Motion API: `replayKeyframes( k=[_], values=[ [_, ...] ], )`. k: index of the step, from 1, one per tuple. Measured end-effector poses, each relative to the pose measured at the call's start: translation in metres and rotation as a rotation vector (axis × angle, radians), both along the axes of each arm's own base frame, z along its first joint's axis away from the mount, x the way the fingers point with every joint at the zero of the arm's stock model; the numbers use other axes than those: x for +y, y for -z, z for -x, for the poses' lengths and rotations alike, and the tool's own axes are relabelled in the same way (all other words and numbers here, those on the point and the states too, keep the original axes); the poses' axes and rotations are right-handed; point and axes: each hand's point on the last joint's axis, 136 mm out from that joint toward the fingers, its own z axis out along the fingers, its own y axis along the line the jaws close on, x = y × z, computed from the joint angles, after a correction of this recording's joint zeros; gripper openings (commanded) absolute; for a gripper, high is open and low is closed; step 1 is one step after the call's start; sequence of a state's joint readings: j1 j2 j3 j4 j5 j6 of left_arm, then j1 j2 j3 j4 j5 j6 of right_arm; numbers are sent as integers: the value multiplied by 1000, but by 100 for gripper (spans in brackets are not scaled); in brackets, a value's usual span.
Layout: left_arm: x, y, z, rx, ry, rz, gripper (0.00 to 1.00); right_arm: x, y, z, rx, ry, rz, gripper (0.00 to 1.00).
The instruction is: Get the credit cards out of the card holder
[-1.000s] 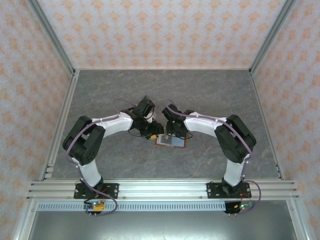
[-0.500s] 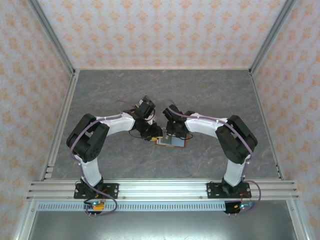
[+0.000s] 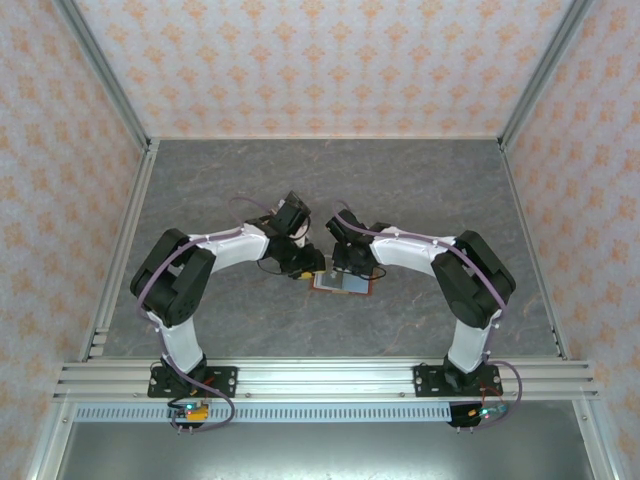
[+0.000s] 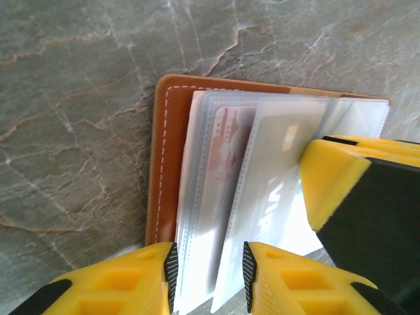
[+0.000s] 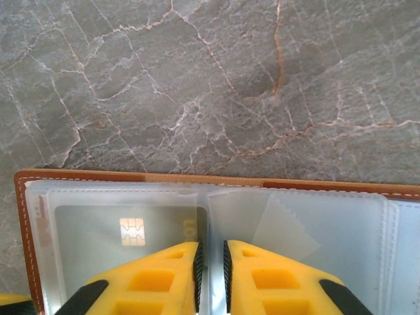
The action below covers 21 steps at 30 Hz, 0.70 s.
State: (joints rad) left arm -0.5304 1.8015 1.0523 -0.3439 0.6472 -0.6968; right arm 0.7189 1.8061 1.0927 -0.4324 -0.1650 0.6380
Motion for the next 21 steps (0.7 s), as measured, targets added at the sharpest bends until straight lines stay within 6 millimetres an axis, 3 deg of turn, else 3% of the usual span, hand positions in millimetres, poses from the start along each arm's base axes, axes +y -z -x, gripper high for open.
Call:
replayKeyframes(
  k=[12,21],
  values=[
    [-8,-6,-4,-16,4,46,27,0,0,0,0,1,-9,18],
    [-11,4,-3,10,9,53,29,0,0,0,-1,1,-10,18]
  ],
)
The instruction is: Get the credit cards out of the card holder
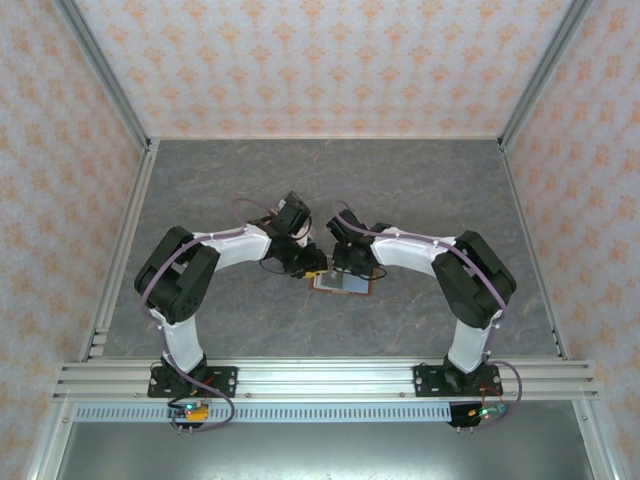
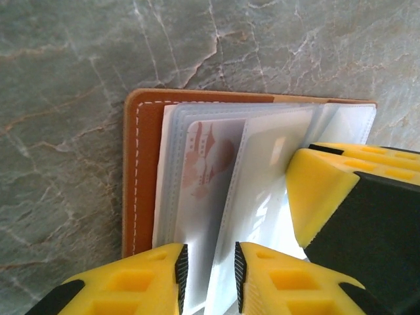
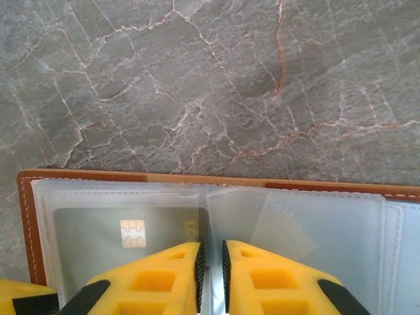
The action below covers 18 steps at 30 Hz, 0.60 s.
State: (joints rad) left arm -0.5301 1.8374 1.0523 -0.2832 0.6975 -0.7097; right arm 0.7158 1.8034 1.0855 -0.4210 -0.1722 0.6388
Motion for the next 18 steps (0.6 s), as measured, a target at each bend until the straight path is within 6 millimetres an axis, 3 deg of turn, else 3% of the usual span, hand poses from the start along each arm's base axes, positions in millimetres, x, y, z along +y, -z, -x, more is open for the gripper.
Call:
replayKeyframes(
  k=[7,11,18],
  values=[
    [-7,0,0,15,8,41,26,0,0,0,5,4,-8,18],
    [-9,0,1,23,6,52,16,0,0,0,4,4,-12,18],
    [-9,0,0,22,5,52,0,-5,-6,0,-3,22,-27,32]
  ],
)
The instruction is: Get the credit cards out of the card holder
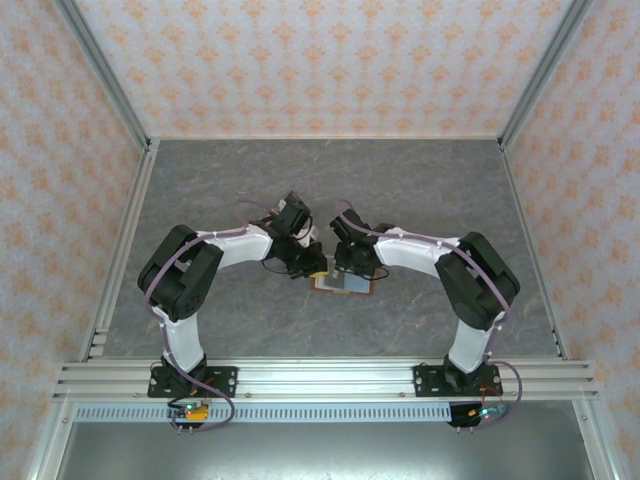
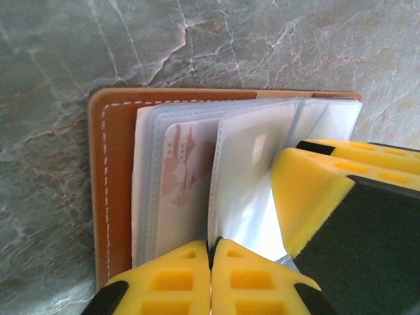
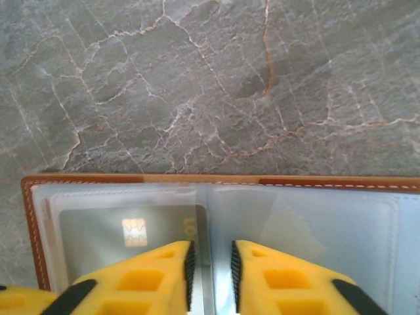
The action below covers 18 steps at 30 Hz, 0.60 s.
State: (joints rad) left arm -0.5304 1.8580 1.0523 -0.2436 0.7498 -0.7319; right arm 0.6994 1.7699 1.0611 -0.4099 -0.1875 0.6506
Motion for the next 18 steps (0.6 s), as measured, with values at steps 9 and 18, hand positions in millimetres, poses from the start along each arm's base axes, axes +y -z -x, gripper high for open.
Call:
replayKeyframes(
  k=[9,18],
  values=[
    [20,-14,1,-74,-46,-90,0,-2,-68,-5,-134,8,-110,44],
    [24,-25,7,-88,-63,-79,35,-21,-101,2,-213,62,-164,45]
  ],
)
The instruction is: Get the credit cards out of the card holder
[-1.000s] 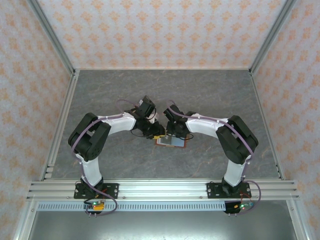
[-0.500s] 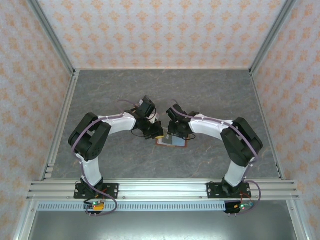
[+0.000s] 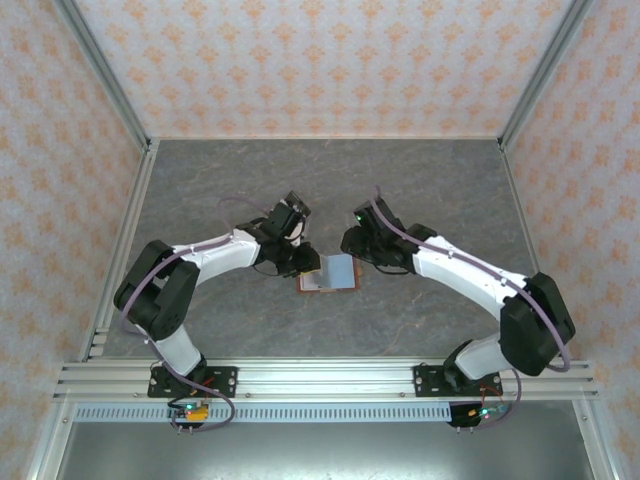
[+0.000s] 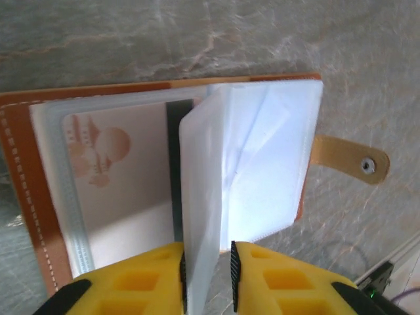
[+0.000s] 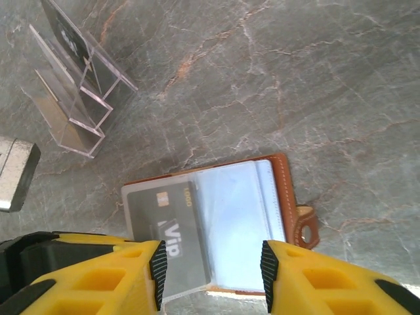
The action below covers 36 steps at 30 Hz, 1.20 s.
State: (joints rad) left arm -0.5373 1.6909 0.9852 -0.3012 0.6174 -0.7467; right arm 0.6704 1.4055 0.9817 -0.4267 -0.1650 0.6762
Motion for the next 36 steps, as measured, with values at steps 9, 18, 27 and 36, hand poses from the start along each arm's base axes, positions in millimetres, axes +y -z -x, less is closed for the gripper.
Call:
replayKeyframes(
  k=[9,18,27,36],
  values=[
    [-30,-21,-1,4,7,146,51,-23,-4,8,-23,63,13,46],
    [-53,-19,-8,14,12,197,54,-30,-12,8,-42,81,13,42],
    [-19,-12,-23,-13,-76,126,42,0,4,11,11,-30,121,25],
    [1,-4,-25,-4,-125,95,36,14,52,14,132,-75,193,21]
  ],
)
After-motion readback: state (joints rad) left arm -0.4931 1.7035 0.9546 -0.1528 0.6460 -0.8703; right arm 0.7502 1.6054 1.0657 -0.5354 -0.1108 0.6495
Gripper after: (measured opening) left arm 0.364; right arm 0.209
